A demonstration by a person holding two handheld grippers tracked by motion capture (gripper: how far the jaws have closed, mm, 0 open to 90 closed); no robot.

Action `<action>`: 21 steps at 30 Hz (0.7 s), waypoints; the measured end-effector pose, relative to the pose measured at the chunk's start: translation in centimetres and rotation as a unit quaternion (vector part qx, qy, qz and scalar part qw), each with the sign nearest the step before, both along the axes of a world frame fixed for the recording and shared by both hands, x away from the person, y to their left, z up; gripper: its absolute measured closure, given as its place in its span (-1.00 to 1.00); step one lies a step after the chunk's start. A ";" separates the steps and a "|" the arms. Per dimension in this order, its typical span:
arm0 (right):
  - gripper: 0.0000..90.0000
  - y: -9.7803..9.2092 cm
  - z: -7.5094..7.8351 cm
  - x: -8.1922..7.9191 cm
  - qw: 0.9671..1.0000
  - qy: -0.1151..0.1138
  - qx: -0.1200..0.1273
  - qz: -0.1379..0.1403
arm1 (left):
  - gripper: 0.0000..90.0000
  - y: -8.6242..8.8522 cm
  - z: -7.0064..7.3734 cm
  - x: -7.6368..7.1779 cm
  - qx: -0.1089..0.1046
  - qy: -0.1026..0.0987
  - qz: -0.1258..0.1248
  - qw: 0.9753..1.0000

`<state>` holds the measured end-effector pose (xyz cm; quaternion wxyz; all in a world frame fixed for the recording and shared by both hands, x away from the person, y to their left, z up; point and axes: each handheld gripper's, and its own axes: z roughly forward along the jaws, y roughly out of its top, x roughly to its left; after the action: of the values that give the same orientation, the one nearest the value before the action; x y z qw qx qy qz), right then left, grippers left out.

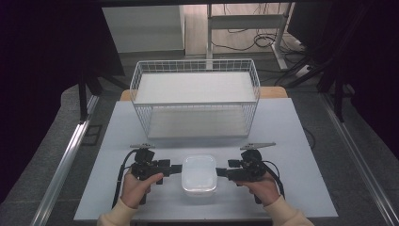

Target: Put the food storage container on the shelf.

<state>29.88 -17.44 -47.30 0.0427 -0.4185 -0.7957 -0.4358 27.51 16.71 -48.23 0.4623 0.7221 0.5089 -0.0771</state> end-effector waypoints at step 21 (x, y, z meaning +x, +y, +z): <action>-0.25 1.9 -1.8 0.1 0.999 0.044 0.024 0.001 | -0.33 -0.6 -2.0 0.7 -0.052 0.061 0.000 0.997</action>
<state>29.99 -15.57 -49.11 0.0881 -0.4353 -0.7826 -0.4362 28.22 16.10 -50.19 0.4672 0.6914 0.5311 -0.1472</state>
